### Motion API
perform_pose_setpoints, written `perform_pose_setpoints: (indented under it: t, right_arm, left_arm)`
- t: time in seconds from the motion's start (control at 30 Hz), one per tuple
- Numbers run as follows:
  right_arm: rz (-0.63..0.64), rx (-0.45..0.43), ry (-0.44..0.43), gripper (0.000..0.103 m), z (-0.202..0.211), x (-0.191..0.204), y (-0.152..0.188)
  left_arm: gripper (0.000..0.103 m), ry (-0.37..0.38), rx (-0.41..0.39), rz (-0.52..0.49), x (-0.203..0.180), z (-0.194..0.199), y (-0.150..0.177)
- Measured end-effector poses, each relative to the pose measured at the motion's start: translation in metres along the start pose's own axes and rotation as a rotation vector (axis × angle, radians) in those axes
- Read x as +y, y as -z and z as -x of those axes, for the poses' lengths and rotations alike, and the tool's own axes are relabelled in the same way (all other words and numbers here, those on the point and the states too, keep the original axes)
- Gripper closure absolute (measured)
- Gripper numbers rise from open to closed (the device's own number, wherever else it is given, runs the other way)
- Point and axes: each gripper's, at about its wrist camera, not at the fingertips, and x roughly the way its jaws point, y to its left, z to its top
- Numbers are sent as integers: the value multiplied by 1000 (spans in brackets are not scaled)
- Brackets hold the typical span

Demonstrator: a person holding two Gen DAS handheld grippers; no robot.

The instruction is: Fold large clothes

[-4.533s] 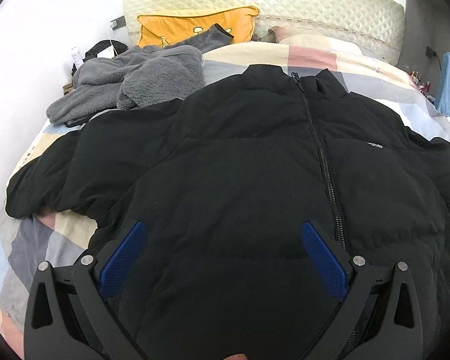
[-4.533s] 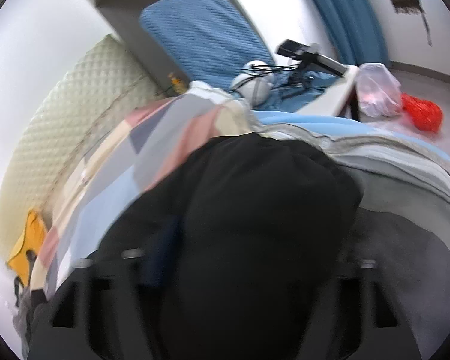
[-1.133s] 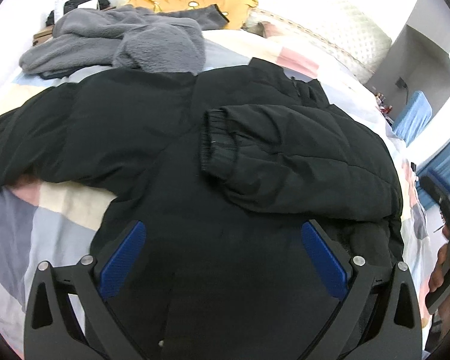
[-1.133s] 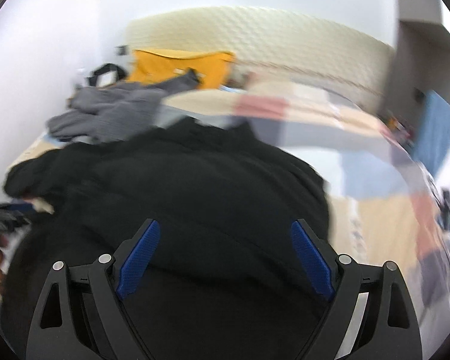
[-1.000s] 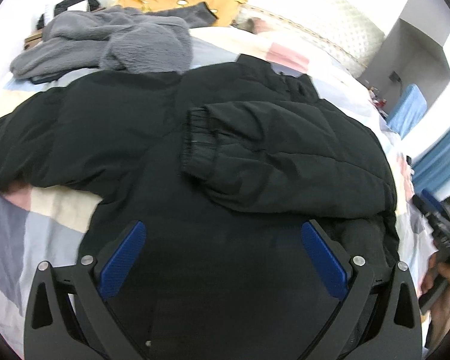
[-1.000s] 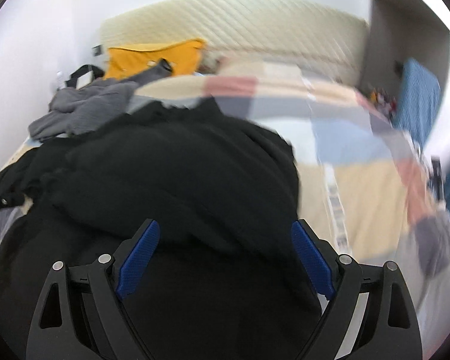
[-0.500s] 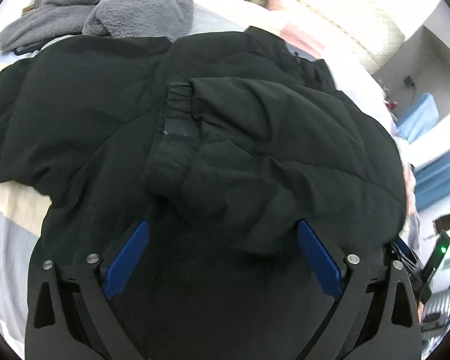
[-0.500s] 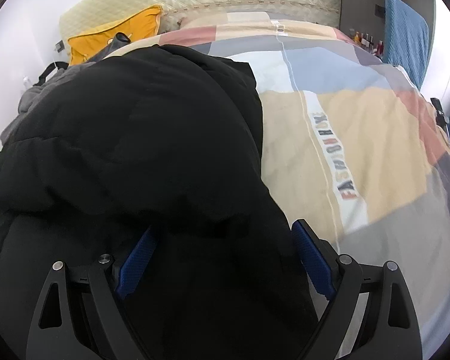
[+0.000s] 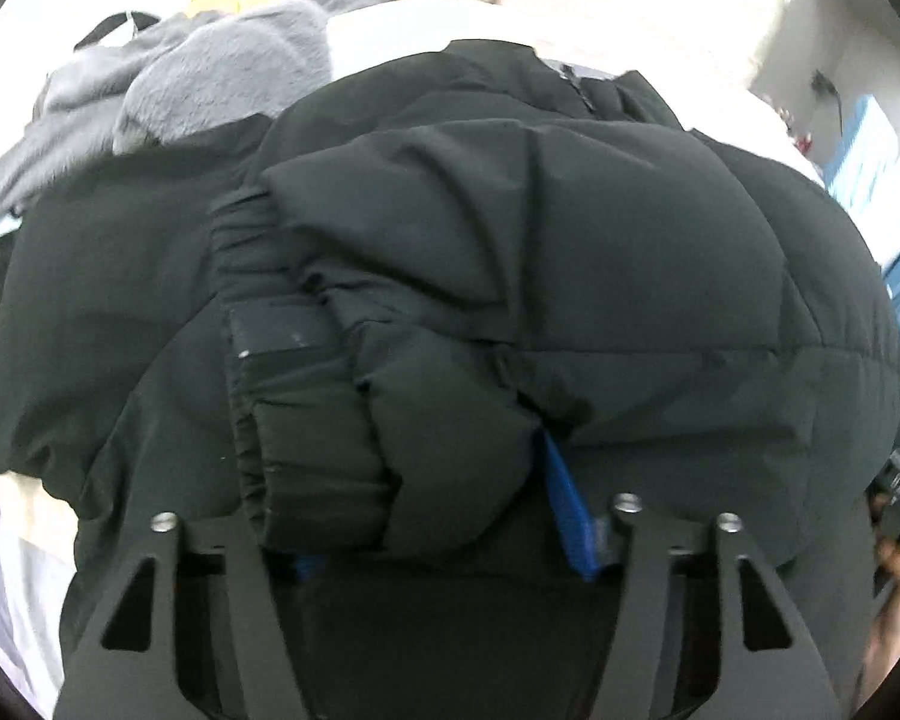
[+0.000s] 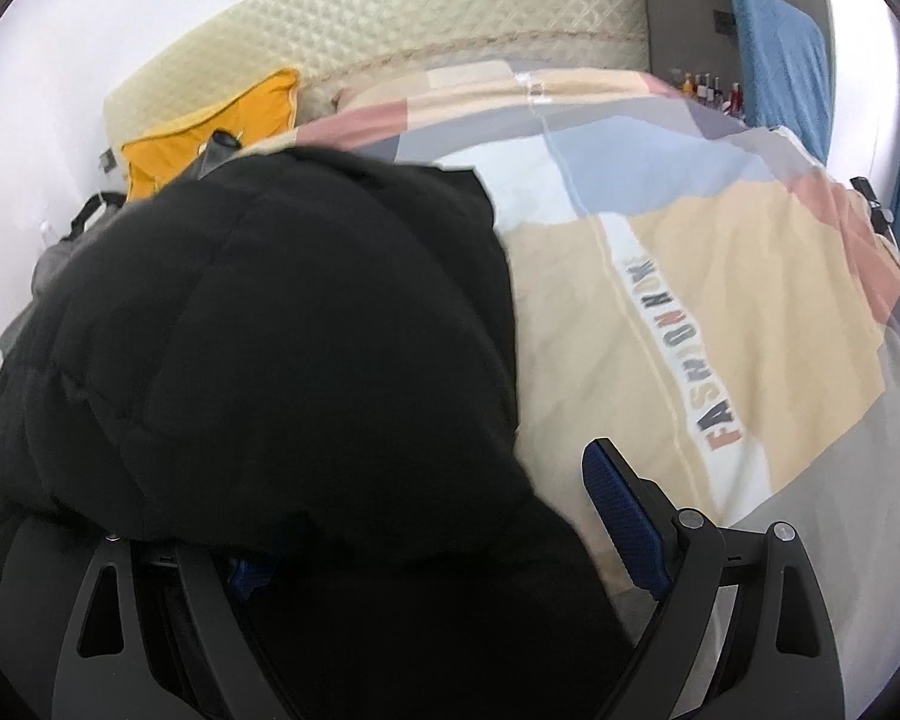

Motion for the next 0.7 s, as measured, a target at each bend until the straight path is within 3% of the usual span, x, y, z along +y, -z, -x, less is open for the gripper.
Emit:
perform_pose_setpoints:
  t: [0.07, 0.23, 0.43, 0.6, 0.7]
  right_arm:
    - [-11, -27, 8, 14, 5, -2, -3]
    - [-32, -103, 39, 14, 19, -6, -15]
    - [-148, -120, 52, 14, 21, -35, -18]
    - [-215, -84, 70, 13, 14, -55, -13]
    - [-209, -25, 101, 5, 6, -59, -13]
  left_arm:
    - [53, -13, -6, -17, -3, 1, 2]
    - [85, -8, -30, -34, -9, 8, 1]
    - [90, 58, -92, -26, -18, 19, -5]
    - [91, 59, -89, -40, -39, 20, -14]
    - [91, 55, -46, -43, -49, 10, -14]
